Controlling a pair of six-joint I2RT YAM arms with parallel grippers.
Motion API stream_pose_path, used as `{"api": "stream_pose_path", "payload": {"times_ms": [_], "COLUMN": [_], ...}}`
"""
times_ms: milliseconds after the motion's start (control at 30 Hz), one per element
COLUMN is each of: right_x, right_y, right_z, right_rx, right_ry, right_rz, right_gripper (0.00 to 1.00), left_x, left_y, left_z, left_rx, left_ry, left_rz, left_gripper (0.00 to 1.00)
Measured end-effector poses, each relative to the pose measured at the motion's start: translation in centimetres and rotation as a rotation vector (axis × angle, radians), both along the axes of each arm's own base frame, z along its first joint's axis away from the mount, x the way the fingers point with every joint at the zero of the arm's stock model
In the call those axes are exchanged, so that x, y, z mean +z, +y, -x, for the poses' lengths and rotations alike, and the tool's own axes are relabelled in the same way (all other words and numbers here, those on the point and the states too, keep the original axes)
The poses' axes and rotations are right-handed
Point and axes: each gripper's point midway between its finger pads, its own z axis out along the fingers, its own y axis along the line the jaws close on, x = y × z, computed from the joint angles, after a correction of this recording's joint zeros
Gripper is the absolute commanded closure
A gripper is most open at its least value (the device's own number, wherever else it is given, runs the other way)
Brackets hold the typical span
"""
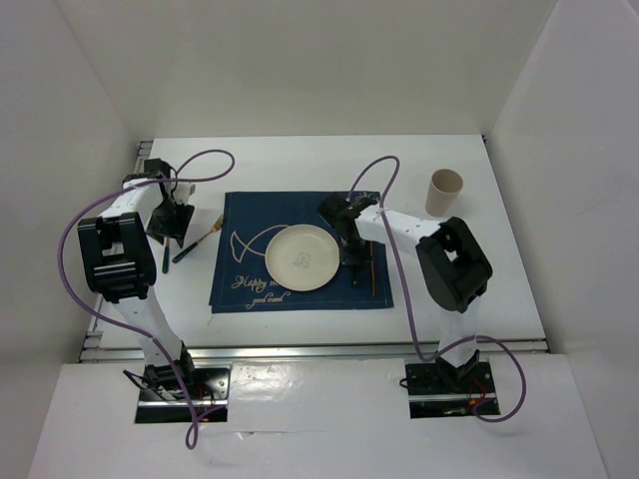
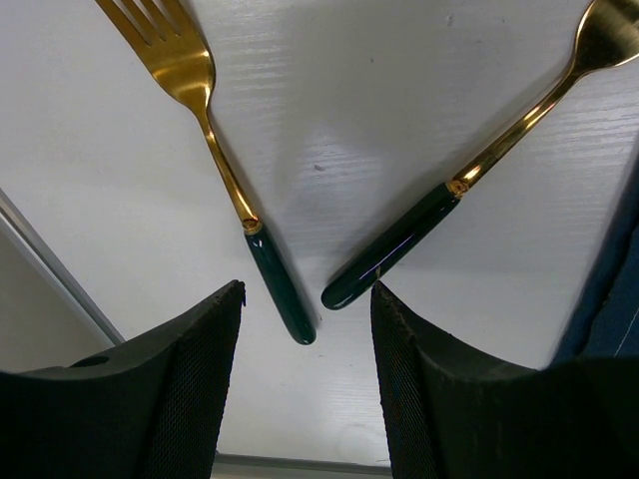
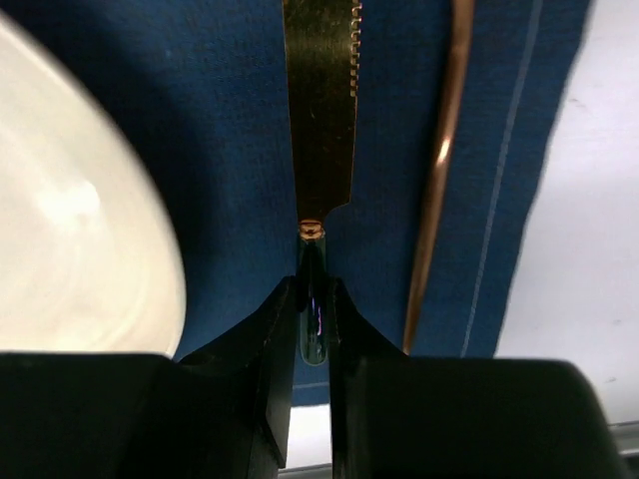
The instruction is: Set the dinner table for one person
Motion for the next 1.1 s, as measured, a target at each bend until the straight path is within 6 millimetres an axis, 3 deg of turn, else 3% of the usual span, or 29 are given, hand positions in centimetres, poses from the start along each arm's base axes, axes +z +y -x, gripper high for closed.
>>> {"api": "stream_pose_path", "payload": {"times_ms": [100,433,633,1100], "right_x": [-1.3,-1.6,-2.5,-2.5], "right_y": [0.3,1.7,1.5,1.5], "right_z": [0.4,0.2,1.2,1.4], "right_rx": [0.0,0.01,0.001,-0.013], "right_ry": [0.039,0.045,0.079,0.08], "right_rz": [-0.002,-0.067,-0.071,-0.078], "right_gripper": [1.0,1.0,1.0,1.0], "left_x": [-0.5,-0.8,-0.8,-0.8], "left_y": [0.0,-0.1,-0.1,0.0], "left_z": [0.5,1.0,1.0,1.1], "left_rx": [0.001,0.002,0.002,0.003], "left_ry": [0.017,0.033,0.033,0.035], "left_rz": [-0.003,-0.001,-0.001,-0.008], "left_gripper": [0.4,0.4,0.4,0.4]}}
